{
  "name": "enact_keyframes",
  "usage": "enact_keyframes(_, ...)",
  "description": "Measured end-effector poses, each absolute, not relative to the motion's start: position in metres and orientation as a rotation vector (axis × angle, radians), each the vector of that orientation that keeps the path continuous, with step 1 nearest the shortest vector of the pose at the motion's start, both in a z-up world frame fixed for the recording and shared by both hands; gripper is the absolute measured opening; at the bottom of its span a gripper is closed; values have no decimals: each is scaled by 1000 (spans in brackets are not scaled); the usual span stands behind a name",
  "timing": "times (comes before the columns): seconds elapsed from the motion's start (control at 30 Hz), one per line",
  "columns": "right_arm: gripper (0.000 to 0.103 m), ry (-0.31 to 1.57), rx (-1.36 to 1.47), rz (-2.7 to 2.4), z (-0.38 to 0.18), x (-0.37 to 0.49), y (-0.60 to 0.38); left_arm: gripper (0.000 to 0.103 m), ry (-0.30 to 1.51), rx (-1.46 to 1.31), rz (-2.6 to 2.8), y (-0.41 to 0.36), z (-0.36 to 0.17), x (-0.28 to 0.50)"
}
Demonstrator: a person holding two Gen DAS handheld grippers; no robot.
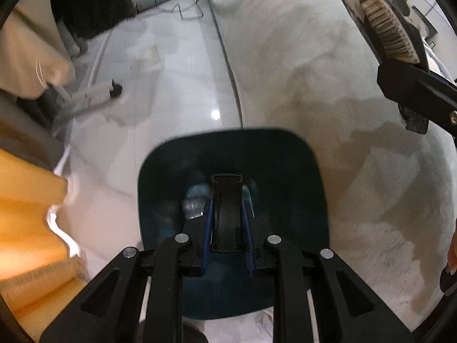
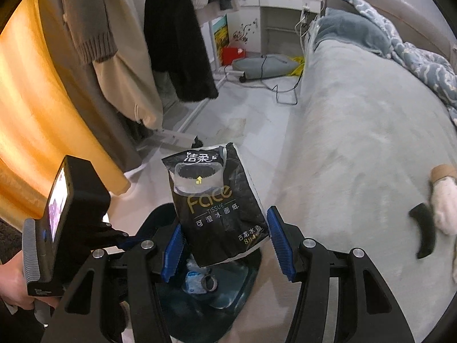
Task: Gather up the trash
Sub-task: 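Open the left tool over the wastebasket while the right tool lowers the tissue pack in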
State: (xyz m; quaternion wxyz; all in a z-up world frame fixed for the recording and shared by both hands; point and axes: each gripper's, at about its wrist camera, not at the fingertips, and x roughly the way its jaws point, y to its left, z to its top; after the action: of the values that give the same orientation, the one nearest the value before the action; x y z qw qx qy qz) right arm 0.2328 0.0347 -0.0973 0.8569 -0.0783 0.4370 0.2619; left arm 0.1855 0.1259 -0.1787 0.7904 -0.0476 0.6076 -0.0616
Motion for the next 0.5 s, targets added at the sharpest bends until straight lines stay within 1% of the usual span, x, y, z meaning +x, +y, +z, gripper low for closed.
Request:
enact_keyframes(0.23,57,968,-186,577,-115,231,58,22,1402,-140,-130,142,-197,176)
enact_keyframes(0.3,57,981,-197,584,-120,231,63,24,1423,-146,-121,148,-201,173)
enact_keyframes(0.33,57,990,-202,586,-123,231,65,31,1426,-145,-117,150,-201,171)
enact_keyframes(0.37,57,1001,-204,591,-127,232,68,41,1426,-145,-116,152,-200,172)
enact_keyframes(0.43,57,1021,-204,597,-133,232,70,53,1414,-152,-116,157,-196,170)
enact_keyframes(0.5,57,1043,-204,604,-140,232,74,57,1396,-161,-120,161,-191,170)
